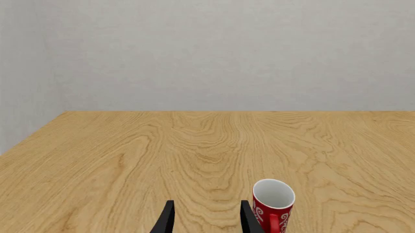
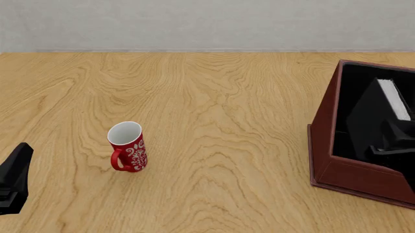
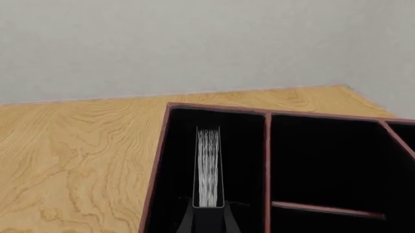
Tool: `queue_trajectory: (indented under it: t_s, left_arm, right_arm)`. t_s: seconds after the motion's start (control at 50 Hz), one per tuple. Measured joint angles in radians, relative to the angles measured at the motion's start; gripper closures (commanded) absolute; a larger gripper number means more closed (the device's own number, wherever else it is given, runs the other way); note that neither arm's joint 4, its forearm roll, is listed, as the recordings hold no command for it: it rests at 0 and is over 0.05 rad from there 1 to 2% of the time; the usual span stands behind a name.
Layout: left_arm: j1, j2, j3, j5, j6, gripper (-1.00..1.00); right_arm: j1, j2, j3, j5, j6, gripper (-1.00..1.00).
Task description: Pick up the book and place it in the left compartment of the caddy.
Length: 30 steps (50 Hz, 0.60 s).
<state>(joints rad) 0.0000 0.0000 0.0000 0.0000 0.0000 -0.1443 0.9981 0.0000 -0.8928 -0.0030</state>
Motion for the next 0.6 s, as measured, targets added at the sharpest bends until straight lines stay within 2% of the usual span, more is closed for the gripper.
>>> queue_trajectory:
  t_s: [0.6]
  left_arm:
    - [0.0,0.0,0.0,0.0,0.0,-1.0]
  right_arm:
    - [0.004,0.134,0.0,-0.105,0.018,1.0]
